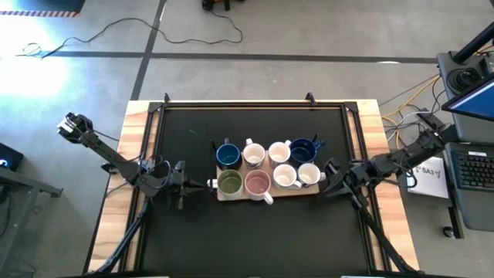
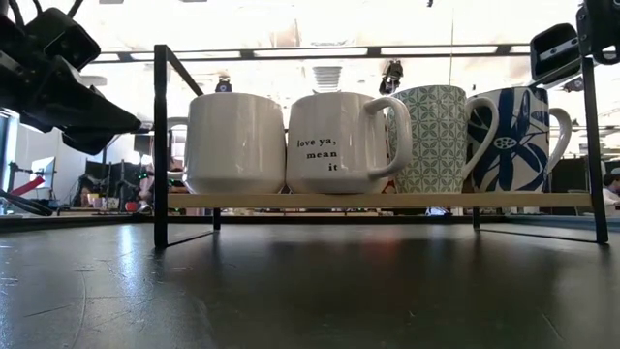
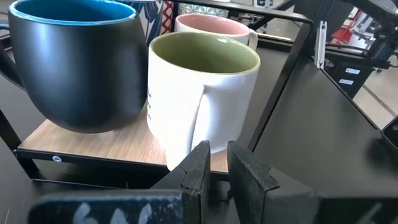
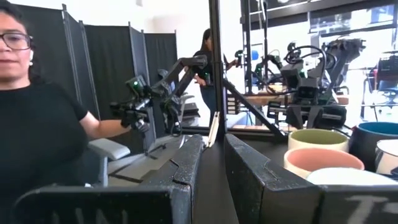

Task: Place coffee mugs
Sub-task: Adjust the shelf on the table

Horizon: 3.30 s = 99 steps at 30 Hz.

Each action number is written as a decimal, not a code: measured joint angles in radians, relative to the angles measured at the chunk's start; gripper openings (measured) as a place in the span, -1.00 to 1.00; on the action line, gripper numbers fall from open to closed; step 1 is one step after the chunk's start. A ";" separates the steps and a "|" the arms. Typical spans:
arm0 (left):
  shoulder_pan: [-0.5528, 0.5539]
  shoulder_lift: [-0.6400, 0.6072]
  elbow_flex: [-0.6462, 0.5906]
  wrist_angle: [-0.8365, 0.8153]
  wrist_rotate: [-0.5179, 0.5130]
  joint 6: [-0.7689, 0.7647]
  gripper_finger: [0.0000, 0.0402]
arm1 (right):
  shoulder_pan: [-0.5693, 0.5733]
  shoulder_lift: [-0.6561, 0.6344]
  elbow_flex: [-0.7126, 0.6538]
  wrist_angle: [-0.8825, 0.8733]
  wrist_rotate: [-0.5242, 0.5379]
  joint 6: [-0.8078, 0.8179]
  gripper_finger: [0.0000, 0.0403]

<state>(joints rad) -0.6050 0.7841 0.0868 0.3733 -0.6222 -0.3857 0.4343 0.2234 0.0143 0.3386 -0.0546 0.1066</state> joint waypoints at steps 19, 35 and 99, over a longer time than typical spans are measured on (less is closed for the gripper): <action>0.000 0.000 0.000 0.000 0.000 -0.013 -0.81 | 0.002 -0.002 0.002 0.010 0.007 -0.121 -0.71; 0.000 0.000 0.000 0.000 0.000 -0.016 -0.81 | 0.002 0.009 0.099 -0.221 0.191 0.170 -0.71; 0.000 0.000 0.017 0.005 0.091 -0.072 -0.81 | 0.002 0.026 0.191 -0.421 0.266 0.153 -0.71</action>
<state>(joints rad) -0.6052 0.7837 0.1036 0.3779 -0.5316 -0.4576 0.4360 0.2493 0.2050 -0.0819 0.2115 0.2592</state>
